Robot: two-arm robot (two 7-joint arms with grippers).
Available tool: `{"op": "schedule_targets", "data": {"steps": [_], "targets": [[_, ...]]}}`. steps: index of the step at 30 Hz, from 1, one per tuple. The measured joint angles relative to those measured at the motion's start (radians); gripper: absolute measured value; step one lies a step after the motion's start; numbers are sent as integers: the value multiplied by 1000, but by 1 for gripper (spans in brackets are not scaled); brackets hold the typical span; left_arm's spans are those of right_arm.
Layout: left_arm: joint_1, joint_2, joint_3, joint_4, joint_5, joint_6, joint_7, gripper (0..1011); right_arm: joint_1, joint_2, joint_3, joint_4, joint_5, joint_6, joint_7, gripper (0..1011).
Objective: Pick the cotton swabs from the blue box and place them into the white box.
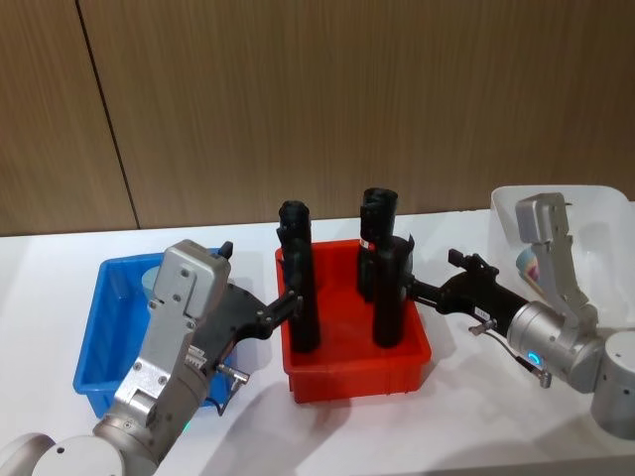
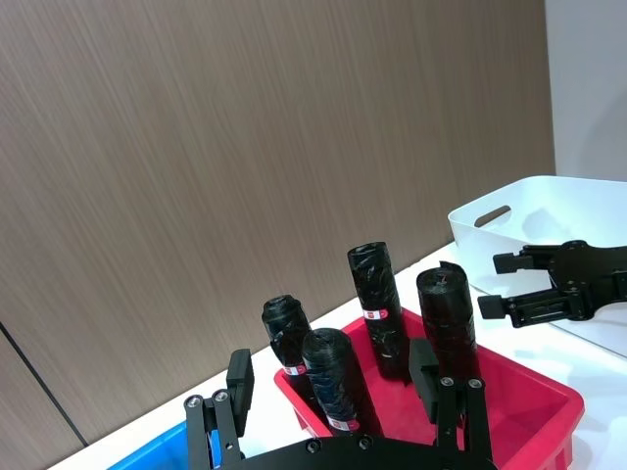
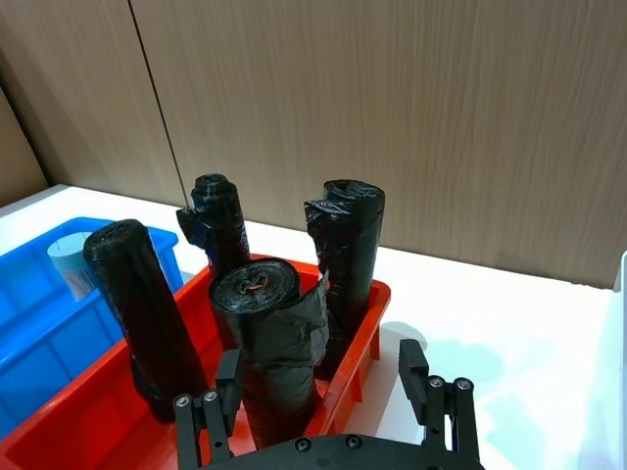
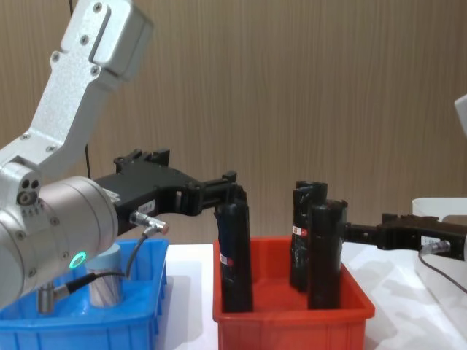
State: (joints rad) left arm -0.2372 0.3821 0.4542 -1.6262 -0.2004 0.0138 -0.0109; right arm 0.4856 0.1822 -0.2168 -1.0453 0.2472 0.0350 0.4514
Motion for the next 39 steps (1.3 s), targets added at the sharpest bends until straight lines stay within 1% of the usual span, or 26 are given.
{"op": "schedule_targets", "data": {"steps": [8, 19, 28, 39], "targets": [[0, 0, 0, 0, 0, 0, 0, 1004, 21, -3, 5, 39, 20, -12, 24, 1002], [0, 0, 0, 0, 0, 0, 0, 1004, 54, -11, 2, 97, 36, -43, 81, 1002], [0, 0, 0, 0, 0, 0, 0, 1004, 81, -19, -6, 143, 38, -68, 107, 1002], [0, 0, 0, 0, 0, 0, 0, 1004, 115, -31, -15, 200, 29, -97, 118, 1001]]}}
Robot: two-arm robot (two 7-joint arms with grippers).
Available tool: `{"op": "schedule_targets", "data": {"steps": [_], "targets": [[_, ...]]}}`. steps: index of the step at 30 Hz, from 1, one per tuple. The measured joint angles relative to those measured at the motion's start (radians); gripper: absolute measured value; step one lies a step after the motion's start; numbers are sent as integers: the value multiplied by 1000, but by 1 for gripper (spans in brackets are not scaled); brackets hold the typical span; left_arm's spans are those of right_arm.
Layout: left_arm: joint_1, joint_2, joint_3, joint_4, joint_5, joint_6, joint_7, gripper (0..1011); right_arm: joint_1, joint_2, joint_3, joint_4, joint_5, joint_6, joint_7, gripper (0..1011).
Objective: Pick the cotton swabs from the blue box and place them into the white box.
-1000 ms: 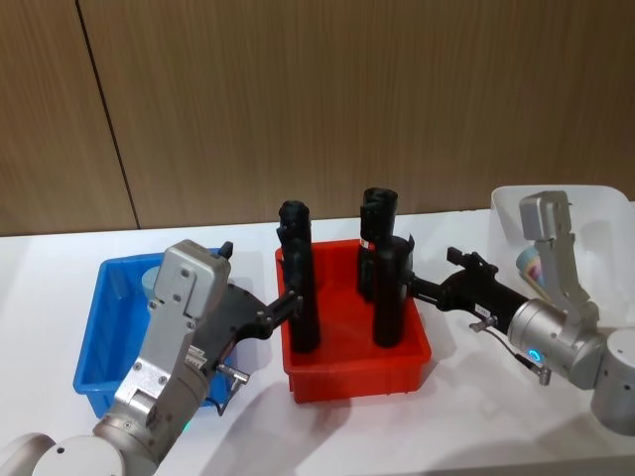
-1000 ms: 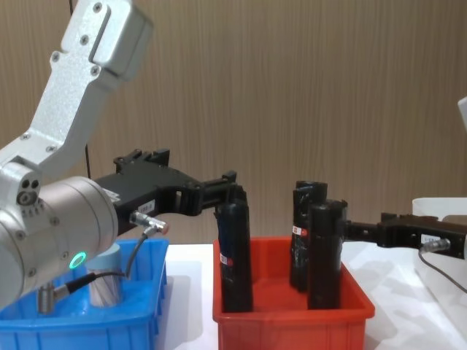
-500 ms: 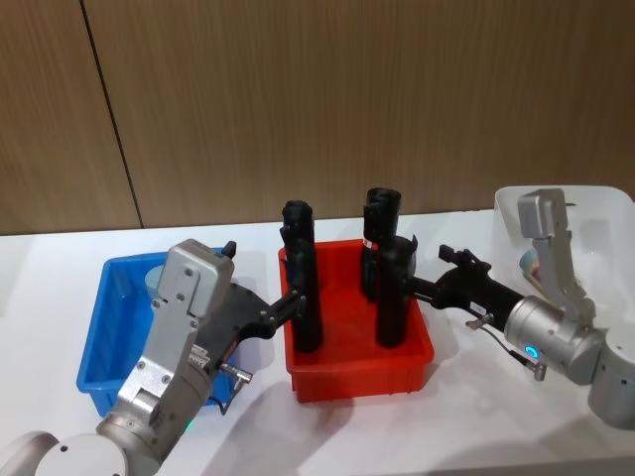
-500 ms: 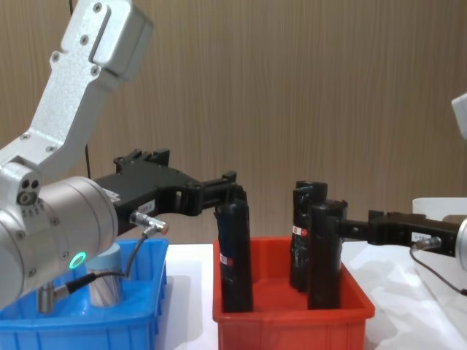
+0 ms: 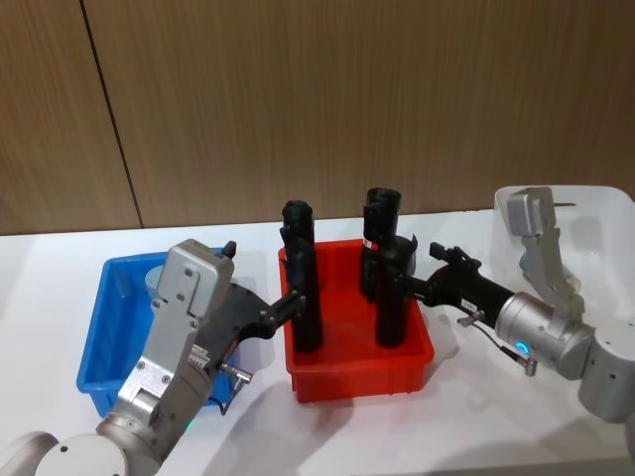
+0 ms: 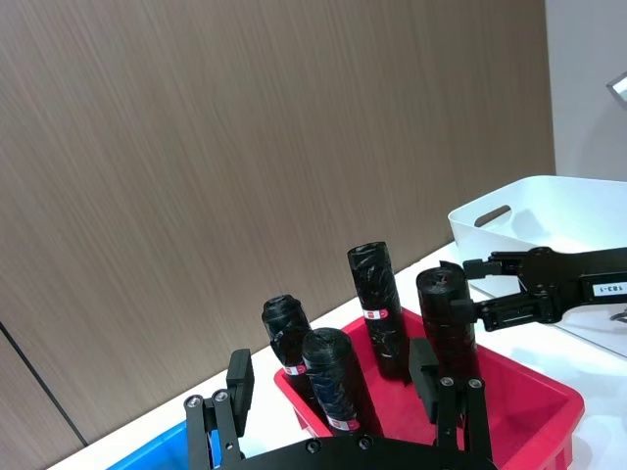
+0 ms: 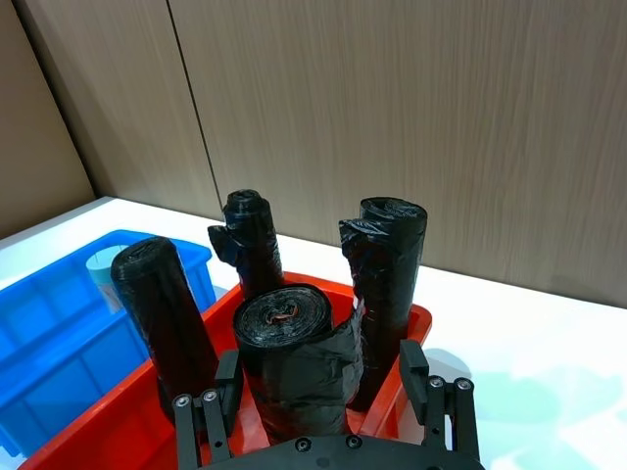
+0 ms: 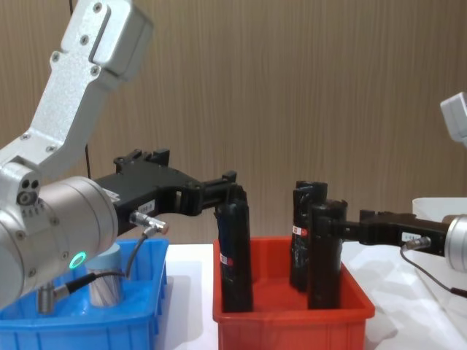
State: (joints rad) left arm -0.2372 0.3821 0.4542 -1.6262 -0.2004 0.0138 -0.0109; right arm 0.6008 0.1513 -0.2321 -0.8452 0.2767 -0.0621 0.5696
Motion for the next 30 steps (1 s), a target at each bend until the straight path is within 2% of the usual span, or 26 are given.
{"op": "schedule_targets", "data": {"steps": [23, 30], "targets": [[0, 0, 0, 0, 0, 0, 0, 1004, 101, -33, -22, 162, -34, -71, 19, 999], [0, 0, 0, 0, 0, 0, 0, 1004, 121, -39, -28, 192, -43, -88, 29, 850]]}}
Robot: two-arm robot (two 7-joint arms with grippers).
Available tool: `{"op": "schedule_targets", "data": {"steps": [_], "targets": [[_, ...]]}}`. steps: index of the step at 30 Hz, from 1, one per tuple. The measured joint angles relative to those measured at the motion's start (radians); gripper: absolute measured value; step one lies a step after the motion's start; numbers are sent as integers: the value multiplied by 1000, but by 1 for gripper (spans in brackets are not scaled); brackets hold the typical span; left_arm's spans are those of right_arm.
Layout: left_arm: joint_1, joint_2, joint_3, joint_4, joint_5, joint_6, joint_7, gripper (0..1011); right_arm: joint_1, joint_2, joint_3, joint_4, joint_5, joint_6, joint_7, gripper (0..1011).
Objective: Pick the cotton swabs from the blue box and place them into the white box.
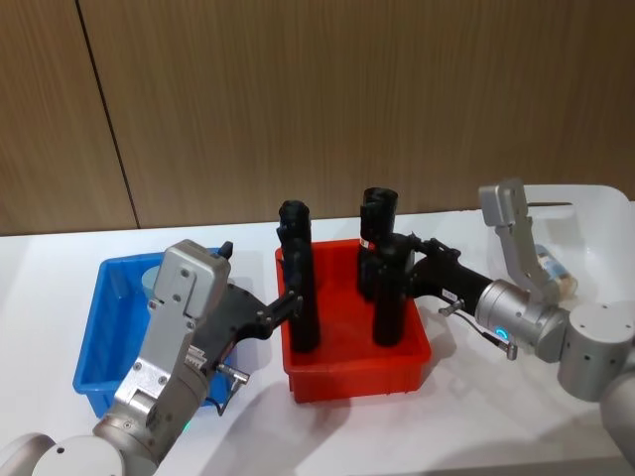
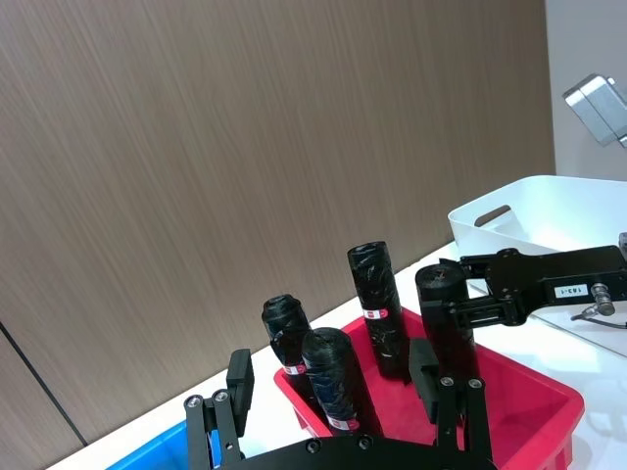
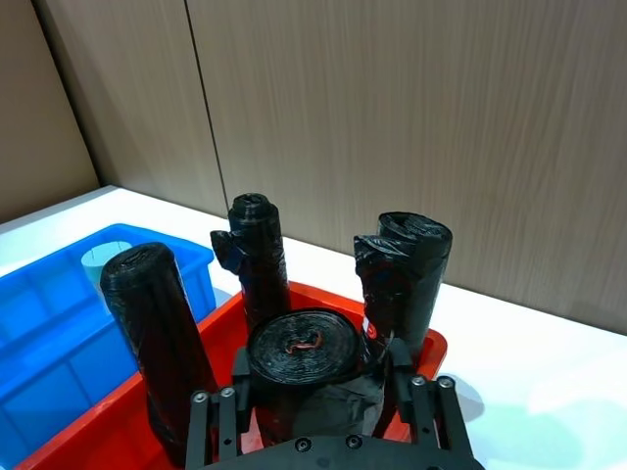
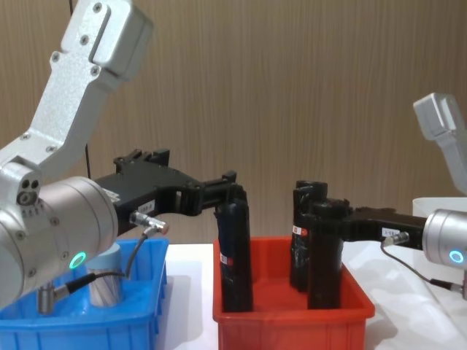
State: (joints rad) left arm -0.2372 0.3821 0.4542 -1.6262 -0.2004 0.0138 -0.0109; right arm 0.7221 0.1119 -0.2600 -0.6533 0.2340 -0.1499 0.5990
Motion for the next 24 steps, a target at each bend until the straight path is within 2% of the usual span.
{"op": "schedule_targets", "data": {"steps": [9, 16, 22, 24], "targets": [[0, 0, 0, 0, 0, 0, 0, 1004, 10, -3, -7, 9, -6, -6, 9, 579], [0, 0, 0, 0, 0, 0, 0, 1004, -2, 0, -10, -30, -4, 3, 14, 548], [0, 0, 0, 0, 0, 0, 0, 1004, -26, 9, -9, -97, 8, 26, 15, 540], [0, 0, 0, 0, 0, 0, 0, 1004, -44, 16, -6, -150, 17, 43, 14, 540]]}}
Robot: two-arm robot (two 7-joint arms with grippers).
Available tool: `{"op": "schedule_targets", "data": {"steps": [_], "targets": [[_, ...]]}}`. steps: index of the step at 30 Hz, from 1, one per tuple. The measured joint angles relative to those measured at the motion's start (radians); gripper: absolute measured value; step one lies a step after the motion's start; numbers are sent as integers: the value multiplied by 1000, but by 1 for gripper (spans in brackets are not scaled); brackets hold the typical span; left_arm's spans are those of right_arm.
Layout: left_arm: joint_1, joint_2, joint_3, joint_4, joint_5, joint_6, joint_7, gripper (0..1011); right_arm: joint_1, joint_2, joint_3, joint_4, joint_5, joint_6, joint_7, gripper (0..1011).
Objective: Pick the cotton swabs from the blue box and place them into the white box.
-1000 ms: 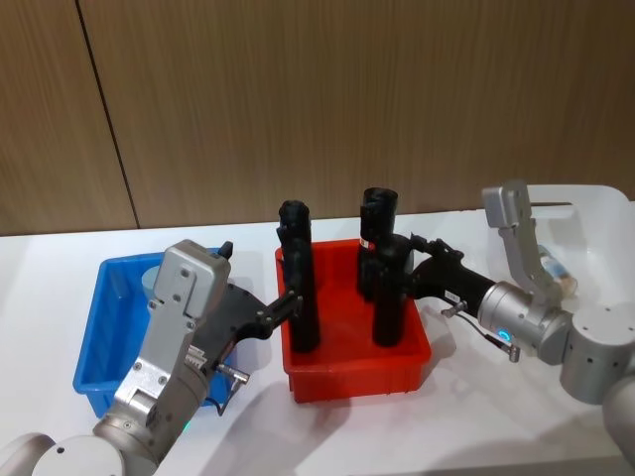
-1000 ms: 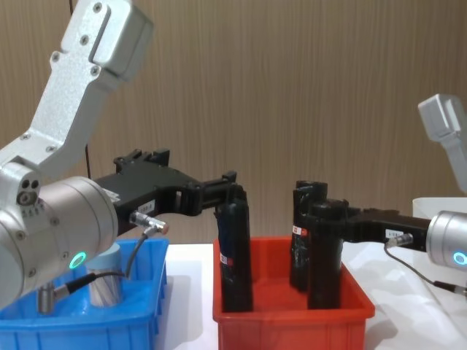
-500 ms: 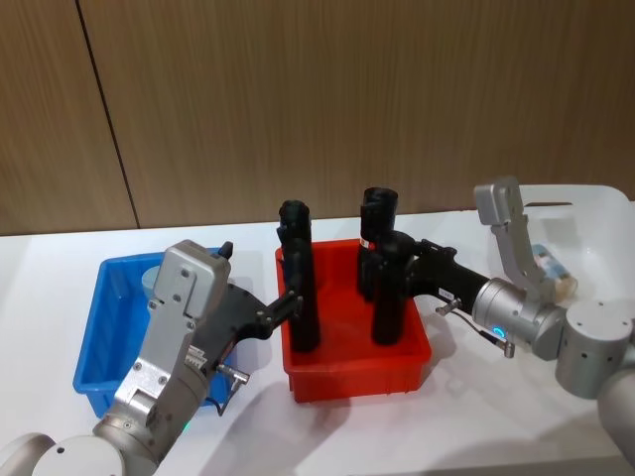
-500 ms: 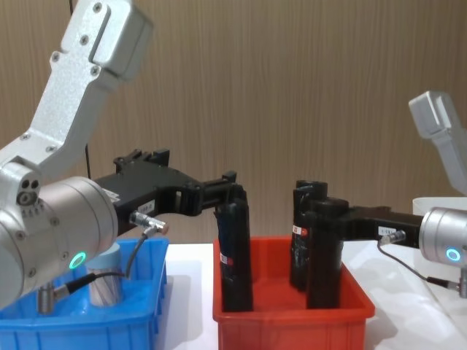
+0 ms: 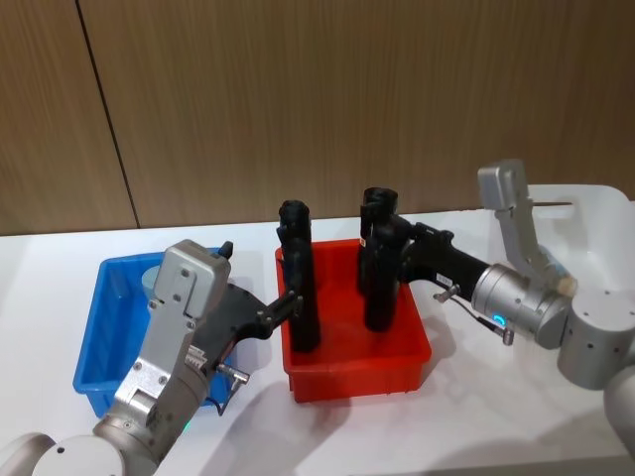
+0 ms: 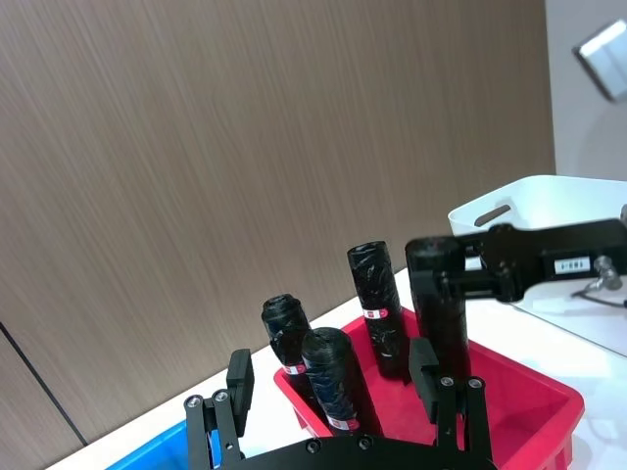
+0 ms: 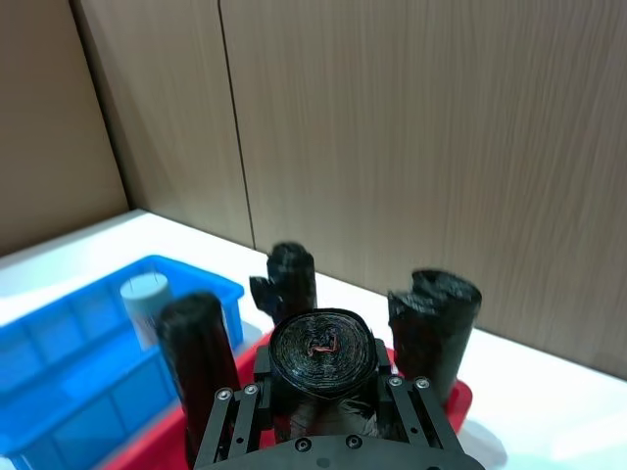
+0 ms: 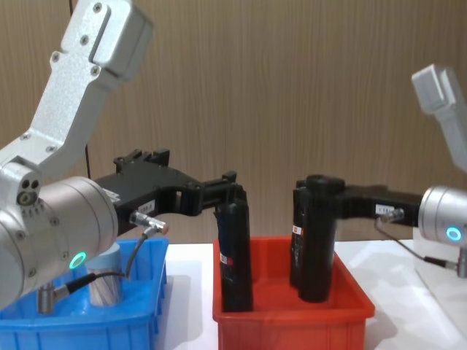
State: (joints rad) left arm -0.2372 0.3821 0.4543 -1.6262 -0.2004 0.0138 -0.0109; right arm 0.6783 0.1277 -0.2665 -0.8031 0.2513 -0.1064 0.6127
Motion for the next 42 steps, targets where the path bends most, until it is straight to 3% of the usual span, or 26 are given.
{"op": "schedule_targets", "data": {"steps": [10, 17, 24, 33, 42], "targets": [[0, 0, 0, 0, 0, 0, 0, 1004, -64, 31, 16, -201, 25, 69, -41, 540], [0, 0, 0, 0, 0, 0, 0, 1004, -114, 65, 39, -362, 27, 117, -113, 540], [0, 0, 0, 0, 0, 0, 0, 1004, -152, 100, 68, -479, 27, 152, -185, 540], [0, 0, 0, 0, 0, 0, 0, 1004, -194, 149, 113, -592, 21, 187, -289, 540], [0, 0, 0, 0, 0, 0, 0, 1004, -224, 189, 153, -645, 10, 211, -379, 540]]}}
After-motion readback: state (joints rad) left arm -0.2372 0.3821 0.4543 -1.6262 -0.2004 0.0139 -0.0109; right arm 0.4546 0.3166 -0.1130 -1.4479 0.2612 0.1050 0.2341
